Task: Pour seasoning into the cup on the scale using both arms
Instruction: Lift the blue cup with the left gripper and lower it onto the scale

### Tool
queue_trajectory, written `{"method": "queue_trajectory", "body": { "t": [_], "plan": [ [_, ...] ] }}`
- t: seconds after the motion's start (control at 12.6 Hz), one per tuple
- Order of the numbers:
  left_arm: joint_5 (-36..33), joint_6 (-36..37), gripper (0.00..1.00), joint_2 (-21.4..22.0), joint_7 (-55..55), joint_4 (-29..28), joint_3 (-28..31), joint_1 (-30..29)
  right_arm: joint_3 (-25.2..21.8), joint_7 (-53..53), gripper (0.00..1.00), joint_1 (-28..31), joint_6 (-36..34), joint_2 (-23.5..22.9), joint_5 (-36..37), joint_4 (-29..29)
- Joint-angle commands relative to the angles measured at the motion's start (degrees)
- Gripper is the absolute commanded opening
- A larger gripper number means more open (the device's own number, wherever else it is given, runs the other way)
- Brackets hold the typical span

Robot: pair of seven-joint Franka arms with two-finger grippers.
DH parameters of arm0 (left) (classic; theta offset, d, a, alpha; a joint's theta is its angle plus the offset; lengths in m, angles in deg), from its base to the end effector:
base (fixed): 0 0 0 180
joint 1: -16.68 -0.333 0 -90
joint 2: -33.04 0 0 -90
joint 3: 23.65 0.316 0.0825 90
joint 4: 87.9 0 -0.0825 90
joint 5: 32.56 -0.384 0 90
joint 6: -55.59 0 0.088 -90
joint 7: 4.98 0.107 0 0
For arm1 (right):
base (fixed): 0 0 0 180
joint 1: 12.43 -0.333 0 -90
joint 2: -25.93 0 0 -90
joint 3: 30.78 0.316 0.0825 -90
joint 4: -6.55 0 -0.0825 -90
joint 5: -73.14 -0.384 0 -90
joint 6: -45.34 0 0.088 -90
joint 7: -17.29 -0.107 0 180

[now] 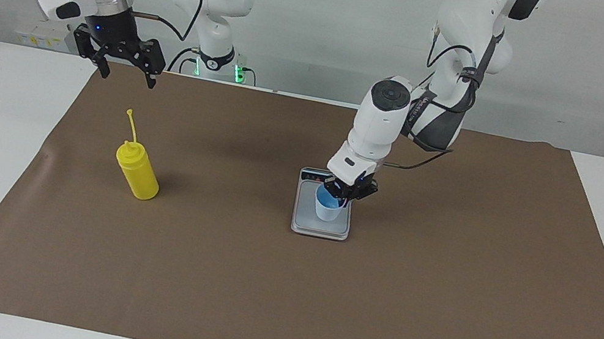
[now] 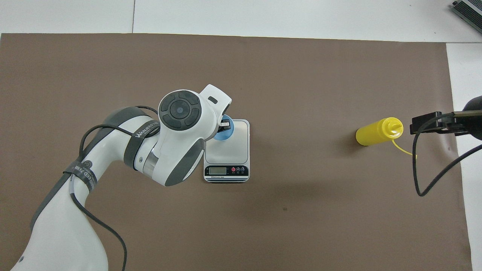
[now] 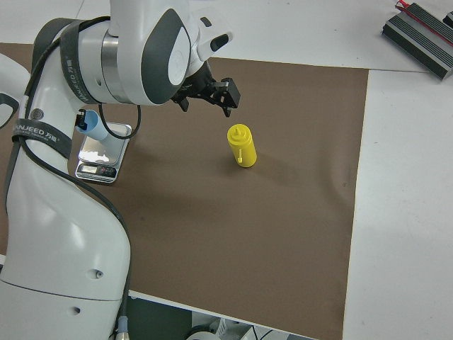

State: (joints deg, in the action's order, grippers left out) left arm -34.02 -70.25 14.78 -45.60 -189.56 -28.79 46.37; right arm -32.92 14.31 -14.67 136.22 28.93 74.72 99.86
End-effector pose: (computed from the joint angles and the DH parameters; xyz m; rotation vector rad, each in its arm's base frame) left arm 0.5365 -0.3667 0.3906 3.0668 0.1430 0.1212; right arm 0.5394 -0.0025 0.6272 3.1152 -0.0778 0.0165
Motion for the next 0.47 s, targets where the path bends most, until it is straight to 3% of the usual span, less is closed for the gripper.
{"method": "queue_trajectory", "body": {
  "t": [0.0,0.4],
  "plan": [
    [-1.7,-2.8,0.0,0.6,-2.3,-2.0,0.7,0.8,0.3,1.0,1.0,0.6,-0.2,1.1,-0.7,1.3],
    [-1.7,-4.6,0.0,1.0,-2.5,-3.5,0.6,0.8,0.3,1.0,1.0,0.6,-0.2,1.1,-0.7,1.3]
  ]
}}
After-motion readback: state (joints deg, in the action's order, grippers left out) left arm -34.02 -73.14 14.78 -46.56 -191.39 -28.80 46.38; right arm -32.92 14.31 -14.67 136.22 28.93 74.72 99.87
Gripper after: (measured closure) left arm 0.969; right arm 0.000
